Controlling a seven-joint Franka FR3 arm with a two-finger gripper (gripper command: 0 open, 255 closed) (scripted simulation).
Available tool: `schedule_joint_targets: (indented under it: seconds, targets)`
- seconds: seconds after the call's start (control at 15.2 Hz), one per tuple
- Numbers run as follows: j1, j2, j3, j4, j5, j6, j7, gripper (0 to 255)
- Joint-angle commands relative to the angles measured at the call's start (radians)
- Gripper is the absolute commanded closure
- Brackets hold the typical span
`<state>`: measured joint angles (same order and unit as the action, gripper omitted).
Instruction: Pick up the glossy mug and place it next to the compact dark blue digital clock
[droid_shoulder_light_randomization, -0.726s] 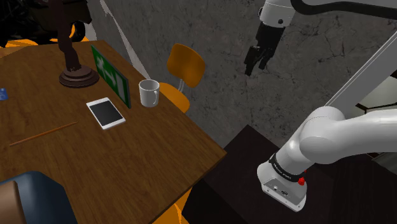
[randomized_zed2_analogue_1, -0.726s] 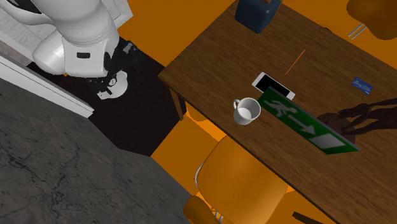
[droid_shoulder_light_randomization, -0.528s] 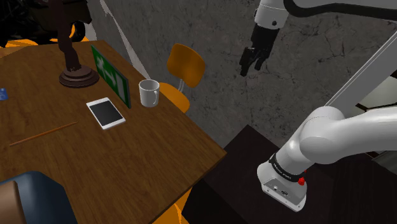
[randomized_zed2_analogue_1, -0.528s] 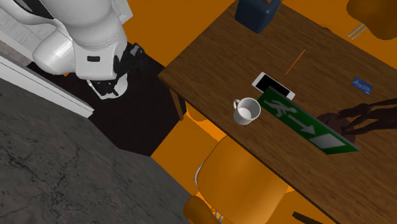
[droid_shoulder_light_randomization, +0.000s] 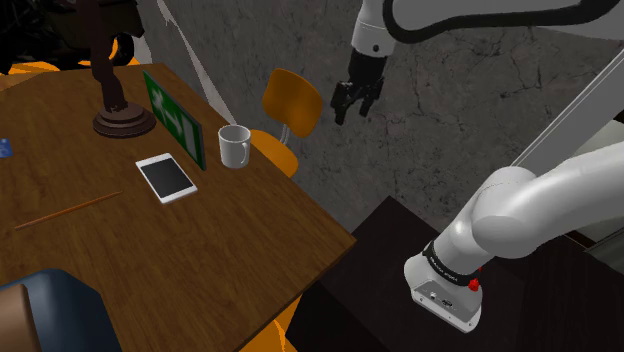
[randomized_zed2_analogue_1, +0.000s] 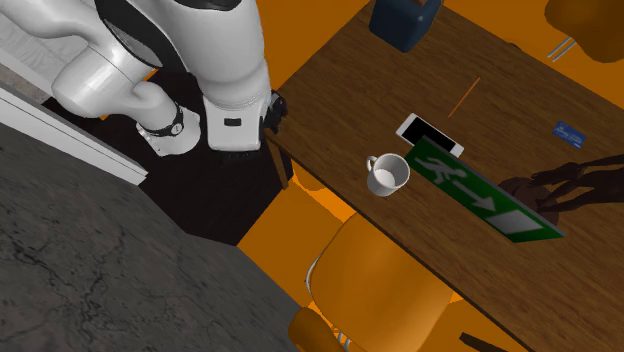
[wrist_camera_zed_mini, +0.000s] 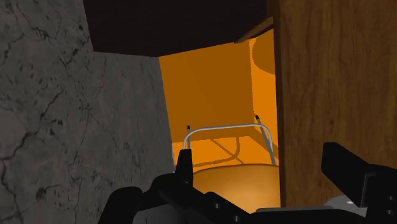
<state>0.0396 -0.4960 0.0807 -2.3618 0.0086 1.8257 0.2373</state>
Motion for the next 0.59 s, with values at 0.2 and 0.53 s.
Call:
schedule_joint_targets:
  seconds: [0.2, 0.53]
  targets:
    - [0.01, 0.177, 0.03, 0.074, 0.018, 0.118, 0.046, 0]
    - [0.022, 0.359, 0.056, 0.185, 0.023, 0.203, 0.093, 0]
